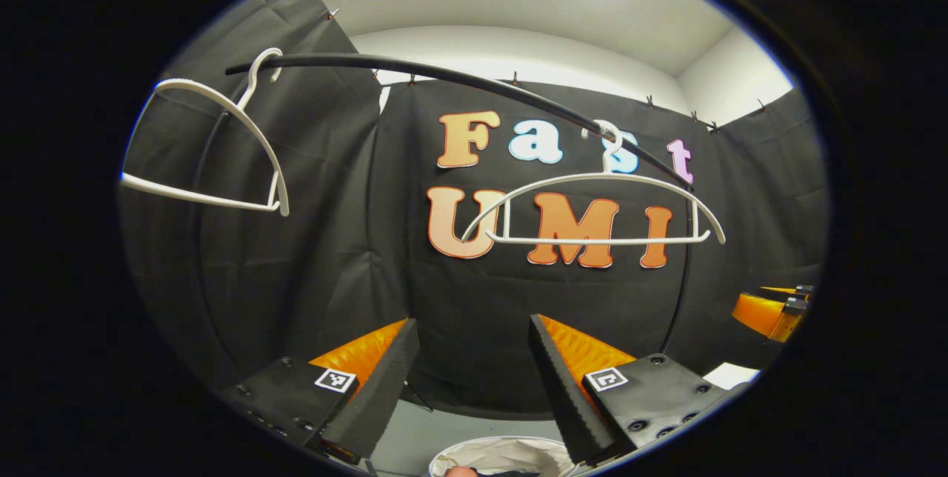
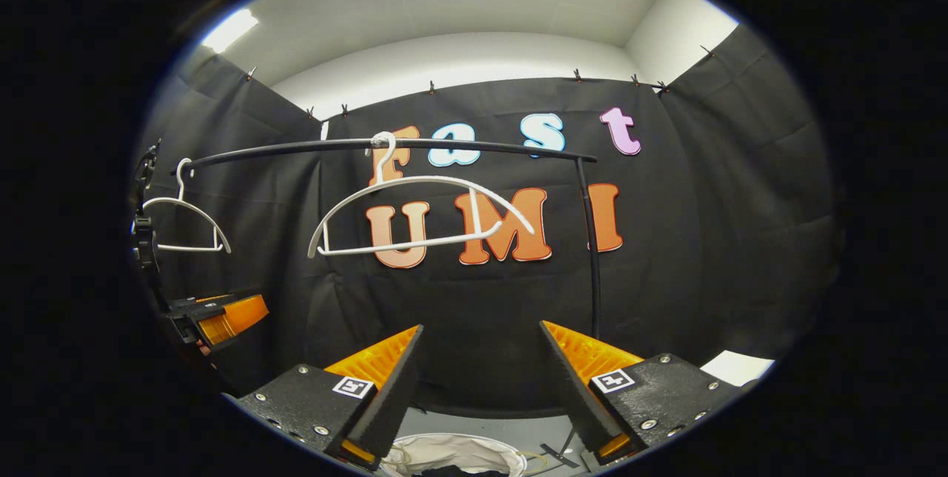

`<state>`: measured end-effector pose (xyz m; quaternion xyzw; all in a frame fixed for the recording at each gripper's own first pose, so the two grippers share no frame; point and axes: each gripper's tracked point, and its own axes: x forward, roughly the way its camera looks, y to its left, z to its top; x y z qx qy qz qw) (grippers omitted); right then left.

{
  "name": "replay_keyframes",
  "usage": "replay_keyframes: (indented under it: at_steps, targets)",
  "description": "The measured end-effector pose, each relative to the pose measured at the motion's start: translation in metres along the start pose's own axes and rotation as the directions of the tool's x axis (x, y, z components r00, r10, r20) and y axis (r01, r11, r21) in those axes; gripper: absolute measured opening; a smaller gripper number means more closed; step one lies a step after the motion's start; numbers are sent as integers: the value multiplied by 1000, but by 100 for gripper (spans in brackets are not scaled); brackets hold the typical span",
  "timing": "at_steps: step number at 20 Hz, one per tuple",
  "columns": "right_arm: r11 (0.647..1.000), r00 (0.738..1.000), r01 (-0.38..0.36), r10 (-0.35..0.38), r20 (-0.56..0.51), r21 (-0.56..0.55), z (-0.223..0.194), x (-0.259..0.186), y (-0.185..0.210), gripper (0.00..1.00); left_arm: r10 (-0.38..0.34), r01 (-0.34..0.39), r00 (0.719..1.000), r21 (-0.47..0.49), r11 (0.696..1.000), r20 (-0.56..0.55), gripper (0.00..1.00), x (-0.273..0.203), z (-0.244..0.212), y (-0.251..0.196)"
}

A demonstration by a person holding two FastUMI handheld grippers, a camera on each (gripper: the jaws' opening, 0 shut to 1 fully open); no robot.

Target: Grasp the clothes on the hanger with both hands and then place them into the laundry hamper below.

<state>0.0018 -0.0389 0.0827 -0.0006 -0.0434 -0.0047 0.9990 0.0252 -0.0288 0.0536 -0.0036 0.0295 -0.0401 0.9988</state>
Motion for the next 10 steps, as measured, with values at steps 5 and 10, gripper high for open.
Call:
replay_keyframes:
  at_steps: [5, 10]
  targets:
    - [1000, 1000, -2, 2, -1, 7, -2, 3, 1, 91, 1, -1, 1000, 1, 1000, -3, 93, 1, -2, 2]
    - [1000, 1000, -2, 2, -6, 5, -3, 2, 2, 92, -3, 3, 1000, 1, 1000, -6, 93, 2, -2, 2]
